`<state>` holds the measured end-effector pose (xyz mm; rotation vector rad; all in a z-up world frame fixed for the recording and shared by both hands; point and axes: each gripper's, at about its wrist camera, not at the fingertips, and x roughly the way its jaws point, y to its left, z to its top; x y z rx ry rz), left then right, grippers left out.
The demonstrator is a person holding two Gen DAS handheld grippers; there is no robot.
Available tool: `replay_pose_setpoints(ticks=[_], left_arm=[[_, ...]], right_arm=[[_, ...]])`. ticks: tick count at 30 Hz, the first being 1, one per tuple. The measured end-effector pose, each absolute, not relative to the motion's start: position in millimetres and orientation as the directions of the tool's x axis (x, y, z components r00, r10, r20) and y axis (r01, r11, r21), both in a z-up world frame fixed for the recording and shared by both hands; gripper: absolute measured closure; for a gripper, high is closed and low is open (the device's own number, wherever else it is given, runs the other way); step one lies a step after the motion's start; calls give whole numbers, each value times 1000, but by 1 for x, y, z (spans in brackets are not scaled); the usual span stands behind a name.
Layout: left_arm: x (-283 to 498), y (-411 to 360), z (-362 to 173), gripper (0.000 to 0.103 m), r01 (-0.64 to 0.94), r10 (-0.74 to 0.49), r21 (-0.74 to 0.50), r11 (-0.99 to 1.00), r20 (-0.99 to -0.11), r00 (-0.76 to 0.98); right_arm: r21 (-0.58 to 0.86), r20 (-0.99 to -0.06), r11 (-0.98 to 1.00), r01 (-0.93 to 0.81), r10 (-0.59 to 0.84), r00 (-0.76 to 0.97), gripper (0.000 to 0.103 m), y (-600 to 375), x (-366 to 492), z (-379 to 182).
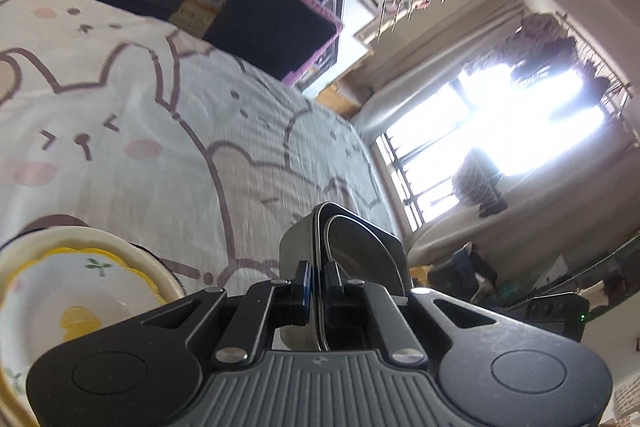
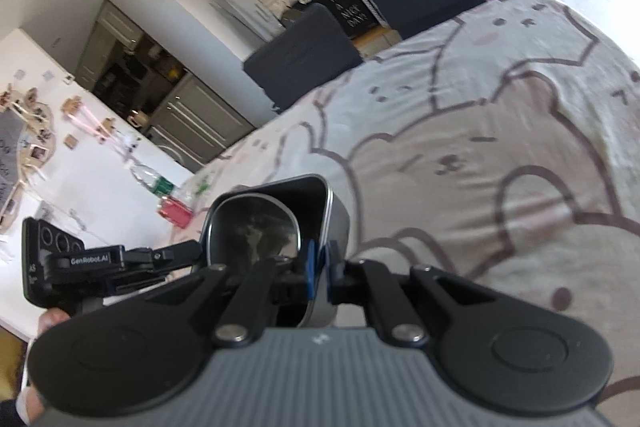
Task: Organize plates and bowls
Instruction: 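Carry the steel tray with both grippers over the cream plate stack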
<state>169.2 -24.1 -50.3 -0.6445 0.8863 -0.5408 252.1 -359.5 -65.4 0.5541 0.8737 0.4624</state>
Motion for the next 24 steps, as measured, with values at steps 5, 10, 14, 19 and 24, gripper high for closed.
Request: replay_pose_setpoints(ticks=[5, 10, 14, 19, 24], left_arm=[[151, 10, -43, 97, 155, -656, -716, 681, -501, 565], [137, 42, -42, 97, 141, -630, -710, 690, -494, 599], [129, 64, -44, 97, 118, -610, -709, 695, -495, 618], [120, 87, -49, 97, 96, -591, -705, 703, -504, 629], [112, 108, -56, 97, 65, -567, -700, 712, -518, 640]], right_arm=[[638, -551, 746, -190, 615, 564, 96, -331, 250, -54], [651, -534, 731, -205, 633, 561, 96, -298, 251, -50], [645, -539, 733, -215, 636, 552, 97, -270, 251, -51], [652, -551, 732, -196, 636, 541, 97, -237, 255, -59], [650, -564, 731, -210, 649, 511, 96, -211, 256, -62]])
